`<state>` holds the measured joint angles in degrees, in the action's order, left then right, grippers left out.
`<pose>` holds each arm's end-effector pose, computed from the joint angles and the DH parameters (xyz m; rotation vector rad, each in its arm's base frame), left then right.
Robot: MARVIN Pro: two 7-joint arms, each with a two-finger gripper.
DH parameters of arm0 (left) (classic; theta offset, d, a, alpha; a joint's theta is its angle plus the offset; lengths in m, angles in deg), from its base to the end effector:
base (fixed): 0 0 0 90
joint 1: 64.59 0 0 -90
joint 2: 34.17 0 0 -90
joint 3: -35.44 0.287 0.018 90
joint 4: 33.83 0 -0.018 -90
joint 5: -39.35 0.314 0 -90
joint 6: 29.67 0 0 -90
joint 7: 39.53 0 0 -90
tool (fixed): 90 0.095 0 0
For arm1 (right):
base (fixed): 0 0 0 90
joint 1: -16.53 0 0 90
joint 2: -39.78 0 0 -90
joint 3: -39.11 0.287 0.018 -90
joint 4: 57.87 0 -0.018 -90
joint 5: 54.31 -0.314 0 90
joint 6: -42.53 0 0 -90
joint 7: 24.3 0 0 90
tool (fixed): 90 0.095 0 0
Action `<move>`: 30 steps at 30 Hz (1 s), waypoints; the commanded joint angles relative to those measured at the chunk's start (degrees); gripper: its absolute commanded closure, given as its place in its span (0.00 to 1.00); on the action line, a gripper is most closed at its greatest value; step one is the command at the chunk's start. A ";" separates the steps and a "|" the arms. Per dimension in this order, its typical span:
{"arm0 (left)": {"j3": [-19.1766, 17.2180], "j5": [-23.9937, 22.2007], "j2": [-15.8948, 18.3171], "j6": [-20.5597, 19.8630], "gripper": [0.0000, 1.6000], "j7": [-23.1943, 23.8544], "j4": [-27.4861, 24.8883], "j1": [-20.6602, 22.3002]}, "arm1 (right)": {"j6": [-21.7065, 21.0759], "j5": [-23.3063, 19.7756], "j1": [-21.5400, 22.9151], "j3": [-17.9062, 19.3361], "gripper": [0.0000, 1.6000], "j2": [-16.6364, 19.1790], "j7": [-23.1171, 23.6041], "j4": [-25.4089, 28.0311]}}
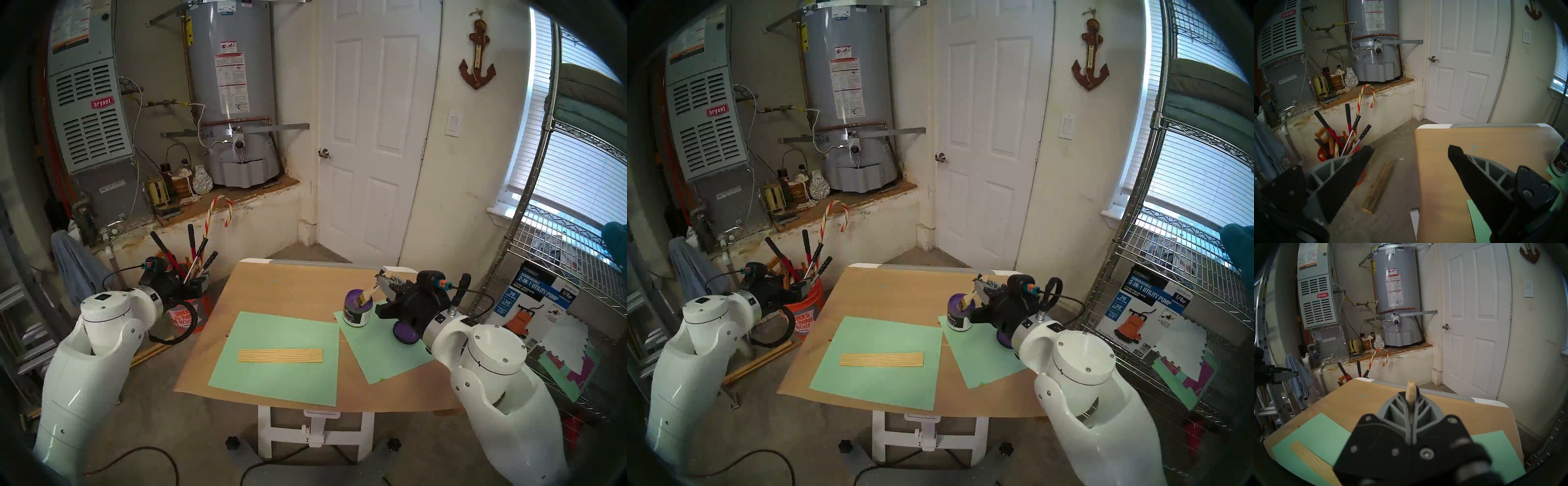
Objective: Pick up brush, dip the brush into paint, and paint the wood
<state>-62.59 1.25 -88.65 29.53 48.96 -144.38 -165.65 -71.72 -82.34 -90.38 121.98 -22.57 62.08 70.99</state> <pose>0.3727 0.1414 -0.2232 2.5386 -0.0898 1.7564 0.3163 0.0150 -0.1973 -2.1822 -0.3474 -1.8458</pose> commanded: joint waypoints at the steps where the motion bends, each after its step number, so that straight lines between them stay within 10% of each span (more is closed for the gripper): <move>1: -0.64 -0.11 0.06 0.17 0.00 -0.10 -0.98 0.27 | 1.80 -1.05 -0.36 1.94 1.00 -0.82 0.09 1.86; 30: -0.65 -0.11 0.06 0.17 0.00 -0.10 -0.98 0.27 | -1.36 -8.72 -0.89 6.60 1.00 -3.46 0.84 5.09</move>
<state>-62.59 1.25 -88.65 29.53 48.96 -144.38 -165.65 -72.81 -90.26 -92.01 128.56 -25.34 63.07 74.06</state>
